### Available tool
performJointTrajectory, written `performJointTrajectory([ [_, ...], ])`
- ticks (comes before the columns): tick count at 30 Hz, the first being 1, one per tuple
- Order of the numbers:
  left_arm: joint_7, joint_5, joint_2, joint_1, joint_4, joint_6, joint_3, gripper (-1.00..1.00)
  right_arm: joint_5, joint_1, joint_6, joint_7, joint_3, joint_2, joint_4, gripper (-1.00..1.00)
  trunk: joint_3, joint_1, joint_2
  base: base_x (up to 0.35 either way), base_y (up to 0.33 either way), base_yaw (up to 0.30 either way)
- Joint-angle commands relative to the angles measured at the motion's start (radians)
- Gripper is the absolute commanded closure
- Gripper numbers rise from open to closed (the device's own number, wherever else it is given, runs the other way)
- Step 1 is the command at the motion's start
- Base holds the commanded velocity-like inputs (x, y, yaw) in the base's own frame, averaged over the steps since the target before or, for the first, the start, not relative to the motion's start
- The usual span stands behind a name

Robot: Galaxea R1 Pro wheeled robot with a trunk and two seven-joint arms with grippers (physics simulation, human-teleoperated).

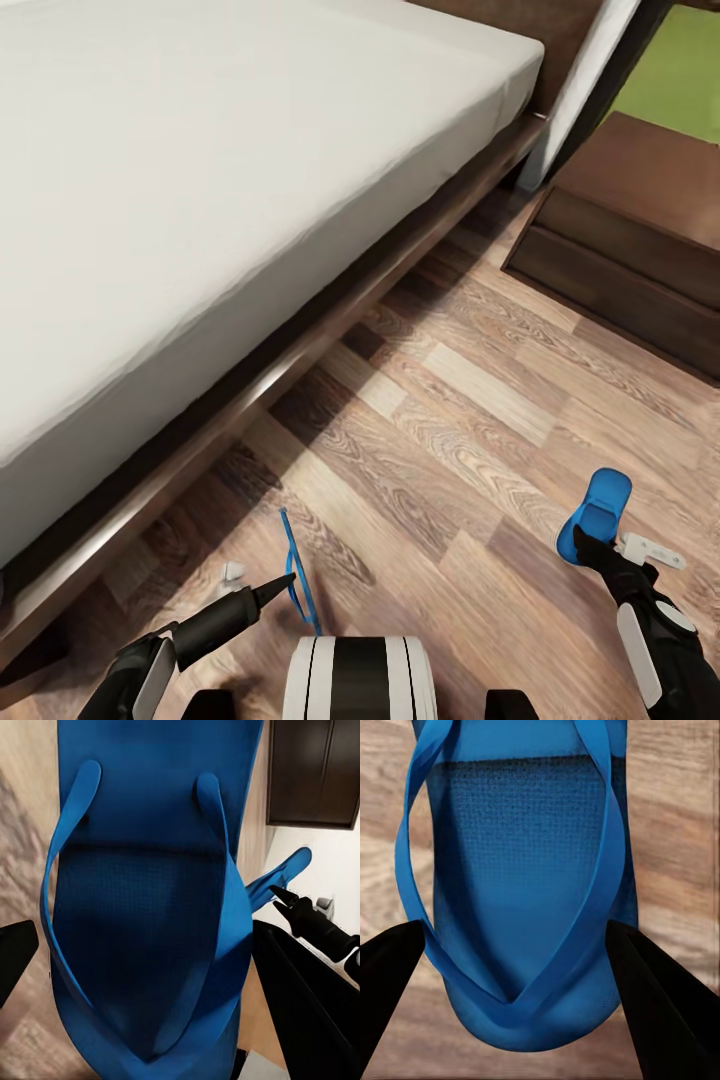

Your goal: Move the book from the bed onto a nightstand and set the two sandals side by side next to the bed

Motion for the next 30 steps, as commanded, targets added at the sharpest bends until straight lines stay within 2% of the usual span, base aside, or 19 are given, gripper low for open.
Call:
performJointTrajectory([
  [1,-0.002,0.004,0.0,0.0,0.0,0.009,0.001,1.0,-0.008,0.0,0.005,0.001,-0.001,0.0,-0.001,1.0,-0.001,0.0,0.0,0.0,0.0,-0.257],
  [20,0.003,0.005,0.0,0.0,-0.001,0.01,0.001,1.0,-0.008,0.0,0.004,0.001,-0.001,0.0,-0.001,1.0,-0.001,0.0,0.0,0.0,0.0,-0.274],
  [27,0.004,0.005,0.001,0.0,0.0,0.01,0.001,1.0,-0.008,0.0,0.004,0.001,-0.001,0.001,-0.001,1.0,-0.001,0.0,0.0,0.0,0.0,-0.07],
  [30,0.004,0.005,0.0,0.0,0.0,0.01,0.001,1.0,-0.008,0.0,0.004,0.002,-0.001,0.0,-0.001,1.0,0.011,-0.002,0.001,0.0,0.0,-0.007],
])
